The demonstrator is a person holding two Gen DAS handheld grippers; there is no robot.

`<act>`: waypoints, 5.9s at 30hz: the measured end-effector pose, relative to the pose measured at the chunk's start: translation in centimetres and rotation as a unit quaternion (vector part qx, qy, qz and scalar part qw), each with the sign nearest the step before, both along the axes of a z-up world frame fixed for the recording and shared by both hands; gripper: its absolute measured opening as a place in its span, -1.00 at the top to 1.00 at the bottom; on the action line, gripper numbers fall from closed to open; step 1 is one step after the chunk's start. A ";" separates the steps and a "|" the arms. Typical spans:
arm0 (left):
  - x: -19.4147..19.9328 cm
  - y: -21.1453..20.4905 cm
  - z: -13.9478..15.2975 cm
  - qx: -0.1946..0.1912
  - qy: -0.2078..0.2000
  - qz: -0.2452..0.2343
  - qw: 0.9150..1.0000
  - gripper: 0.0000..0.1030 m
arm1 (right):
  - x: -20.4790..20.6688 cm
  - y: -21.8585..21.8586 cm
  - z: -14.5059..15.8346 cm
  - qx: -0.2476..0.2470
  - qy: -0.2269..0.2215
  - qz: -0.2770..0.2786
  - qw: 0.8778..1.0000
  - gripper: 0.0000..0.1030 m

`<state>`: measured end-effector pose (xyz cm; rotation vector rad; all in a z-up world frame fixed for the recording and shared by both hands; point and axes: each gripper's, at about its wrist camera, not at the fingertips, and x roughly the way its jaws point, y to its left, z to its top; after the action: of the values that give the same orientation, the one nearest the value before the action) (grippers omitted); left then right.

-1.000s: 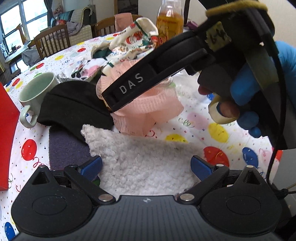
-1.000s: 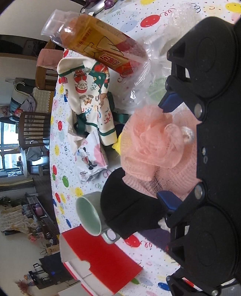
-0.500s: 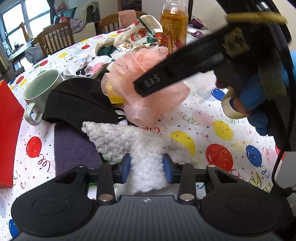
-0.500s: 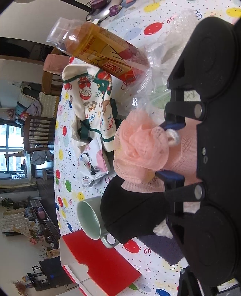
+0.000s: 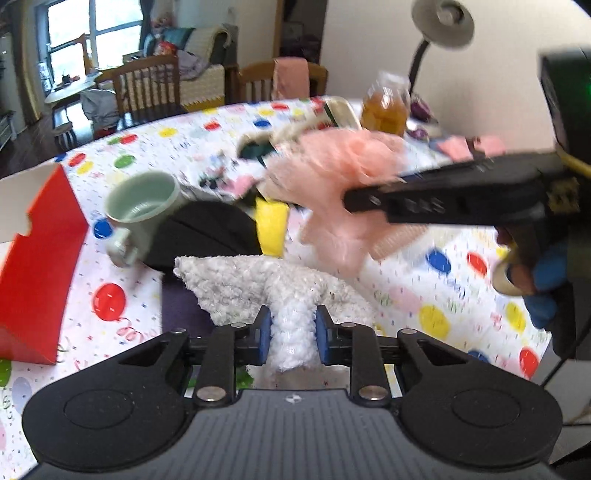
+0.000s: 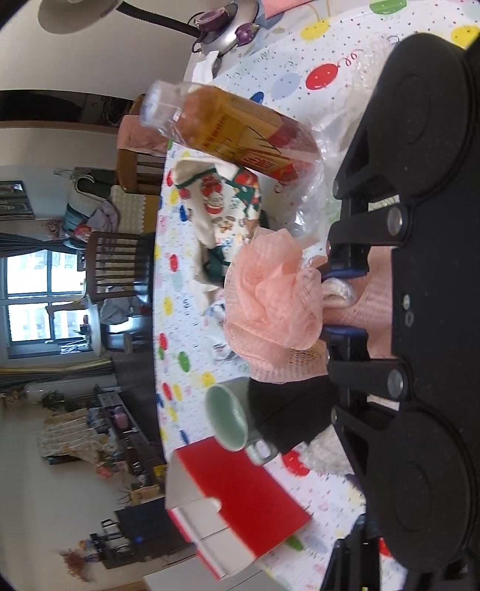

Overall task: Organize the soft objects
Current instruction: 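Carry the white cloth and pink puff with both tools over the red box, then open the left tool to drop the white cloth while the right tool releases the puff, then move both tools back toward the purple sponge and black cloth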

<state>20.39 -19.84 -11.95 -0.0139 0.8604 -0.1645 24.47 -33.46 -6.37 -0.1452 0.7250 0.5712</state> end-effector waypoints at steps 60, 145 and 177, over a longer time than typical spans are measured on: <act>1.3 38.9 7.6 0.005 -0.029 0.153 0.988 0.53 | -3.6 32.7 5.3 -0.029 -0.008 0.113 0.993 0.50; -0.1 33.9 11.6 -0.051 -0.084 0.080 0.992 -0.70 | -8.5 21.9 11.9 0.095 -0.075 0.050 0.991 -0.99; -0.8 11.6 5.4 -0.057 -0.108 0.024 0.992 -0.99 | -4.5 1.2 5.0 0.041 -0.069 -0.039 0.996 -0.99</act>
<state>19.58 -8.24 -6.51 -0.1213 0.6337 -0.1669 19.96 -32.24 -1.39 -0.0781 0.5685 0.5100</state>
